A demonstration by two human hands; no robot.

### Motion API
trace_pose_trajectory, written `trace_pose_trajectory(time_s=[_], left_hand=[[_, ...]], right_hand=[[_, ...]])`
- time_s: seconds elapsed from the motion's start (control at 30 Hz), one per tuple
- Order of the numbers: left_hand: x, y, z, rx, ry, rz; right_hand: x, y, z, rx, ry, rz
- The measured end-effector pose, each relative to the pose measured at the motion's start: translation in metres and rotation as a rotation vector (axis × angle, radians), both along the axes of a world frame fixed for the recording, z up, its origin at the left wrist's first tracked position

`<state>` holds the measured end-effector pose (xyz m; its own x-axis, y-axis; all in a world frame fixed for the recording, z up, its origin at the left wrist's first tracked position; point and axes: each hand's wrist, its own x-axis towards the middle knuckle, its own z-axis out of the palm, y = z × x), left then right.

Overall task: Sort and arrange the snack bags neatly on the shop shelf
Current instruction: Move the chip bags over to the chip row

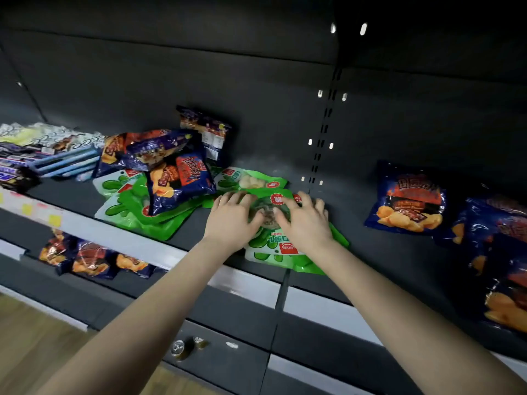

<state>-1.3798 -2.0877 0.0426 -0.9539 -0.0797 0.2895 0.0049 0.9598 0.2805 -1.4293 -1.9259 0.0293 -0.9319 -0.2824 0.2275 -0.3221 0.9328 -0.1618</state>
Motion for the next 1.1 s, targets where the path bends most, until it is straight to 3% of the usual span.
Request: trace_pose_trajectory(time_s=[0.37, 0.73, 1.1], left_hand=[[0.035, -0.053, 0.003, 0.122, 0.028, 0.072], [0.065, -0.094, 0.004, 0.084, -0.009, 0.168], [0.084, -0.123, 0.001, 0.006, -0.056, 0.288]], right_hand=[[0.007, -0.077, 0.002, 0.076, 0.071, 0.226], [-0.002, -0.108, 0.011, 0.019, 0.100, 0.234], [0.007, -0.157, 0.033, -0.051, 0.237, 0.421]])
